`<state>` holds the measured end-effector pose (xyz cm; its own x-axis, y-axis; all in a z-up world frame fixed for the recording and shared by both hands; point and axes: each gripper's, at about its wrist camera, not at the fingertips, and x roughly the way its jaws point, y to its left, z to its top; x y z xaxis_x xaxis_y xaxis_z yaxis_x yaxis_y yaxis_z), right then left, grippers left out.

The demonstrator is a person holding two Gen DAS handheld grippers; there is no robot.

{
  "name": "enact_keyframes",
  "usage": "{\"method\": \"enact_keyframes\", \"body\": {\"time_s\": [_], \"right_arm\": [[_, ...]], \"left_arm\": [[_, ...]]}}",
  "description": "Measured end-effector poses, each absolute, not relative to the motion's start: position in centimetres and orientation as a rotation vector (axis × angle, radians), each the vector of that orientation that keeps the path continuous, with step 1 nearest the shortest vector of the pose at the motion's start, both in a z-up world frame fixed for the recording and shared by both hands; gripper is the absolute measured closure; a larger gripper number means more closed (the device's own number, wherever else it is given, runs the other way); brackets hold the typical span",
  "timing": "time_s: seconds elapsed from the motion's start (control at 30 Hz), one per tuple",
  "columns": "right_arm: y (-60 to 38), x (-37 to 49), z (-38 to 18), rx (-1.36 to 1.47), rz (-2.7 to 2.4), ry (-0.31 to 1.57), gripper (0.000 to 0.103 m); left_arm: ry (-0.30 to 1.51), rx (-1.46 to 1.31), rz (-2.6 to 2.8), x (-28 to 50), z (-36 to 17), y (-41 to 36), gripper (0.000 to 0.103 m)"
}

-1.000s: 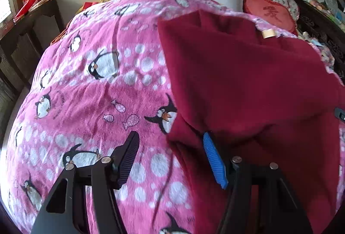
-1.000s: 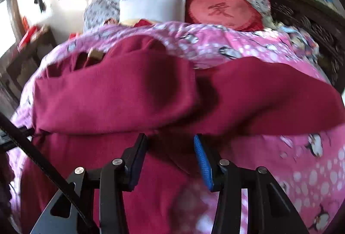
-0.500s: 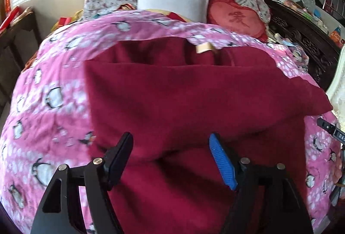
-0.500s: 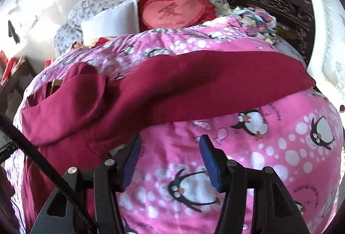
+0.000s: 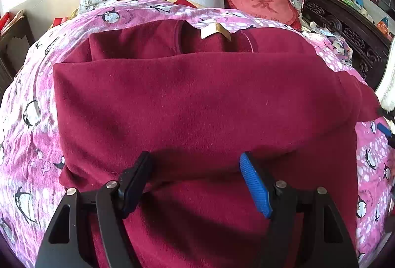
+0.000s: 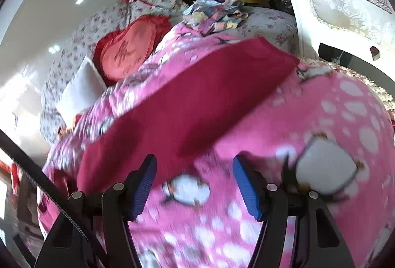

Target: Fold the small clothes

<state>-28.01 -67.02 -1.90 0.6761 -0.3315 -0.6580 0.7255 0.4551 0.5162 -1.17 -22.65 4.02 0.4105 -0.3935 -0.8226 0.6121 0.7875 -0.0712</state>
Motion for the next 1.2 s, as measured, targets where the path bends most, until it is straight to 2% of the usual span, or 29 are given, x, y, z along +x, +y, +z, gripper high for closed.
{"method": "enact_keyframes", "body": {"time_s": [0.07,0.1,0.13,0.2,0.33,0.47,0.6,0.67,0.77,0.87,0.9,0.93,0.97,1.0,1.1,1.2], "right_arm": [[-67.7,-27.4,-1.8,0.886,-0.702,0.480,0.040],[-68.1,-26.9,-2.0,0.891,-0.703,0.472,0.053],[-68.5,-26.4,-2.4,0.901,-0.698,0.471,0.071],[-69.3,-26.1,-3.2,0.928,-0.684,0.454,0.090],[-67.9,-28.1,-0.7,0.891,-0.650,0.344,0.094],[-63.3,-27.4,6.0,0.688,-0.593,0.302,0.094],[-54.1,-22.5,12.7,0.401,-0.437,0.307,0.094],[-48.0,-18.8,14.4,0.252,-0.314,0.340,0.094],[-40.1,-13.6,13.2,0.099,-0.161,0.437,0.094],[-33.2,-8.1,8.8,-0.005,-0.040,0.551,0.093],[-31.4,-6.2,6.7,-0.022,-0.005,0.614,0.087],[-30.5,-4.9,5.0,-0.023,0.023,0.673,0.071],[-29.8,-4.0,3.3,-0.010,0.052,0.733,0.063],[-29.5,-3.4,1.9,0.016,0.080,0.783,0.058],[-30.0,-4.6,1.1,0.036,0.100,0.802,0.056],[-32.4,-7.0,2.4,0.078,0.058,0.751,0.038]], "left_arm": [[0.961,0.243,-0.643,-1.1,4.1,-22.5,0.030],[0.965,0.237,-0.640,-1.0,4.2,-22.3,0.030],[0.969,0.234,-0.637,-1.0,4.3,-22.1,0.030],[0.971,0.226,-0.635,-0.9,4.7,-21.3,0.030],[0.943,0.202,-0.634,-0.8,6.3,-19.0,0.030],[0.903,0.157,-0.608,0.1,8.4,-15.7,0.030],[0.873,0.063,-0.570,1.4,10.0,-11.6,0.030],[0.863,0.016,-0.547,2.0,10.5,-9.7,0.030],[0.858,-0.051,-0.498,3.0,10.7,-6.7,0.030],[0.879,-0.073,-0.473,3.9,10.0,-5.5,0.030],[0.886,-0.074,-0.468,4.0,9.7,-5.3,0.030],[0.896,-0.076,-0.463,4.2,9.3,-5.1,0.030],[0.901,-0.076,-0.461,4.2,9.1,-5.0,0.030],[0.909,-0.073,-0.465,4.3,8.8,-5.0,0.030],[0.912,-0.049,-0.485,4.0,8.2,-5.4,0.030],[0.908,-0.038,-0.508,3.8,7.8,-6.6,0.030]]}}
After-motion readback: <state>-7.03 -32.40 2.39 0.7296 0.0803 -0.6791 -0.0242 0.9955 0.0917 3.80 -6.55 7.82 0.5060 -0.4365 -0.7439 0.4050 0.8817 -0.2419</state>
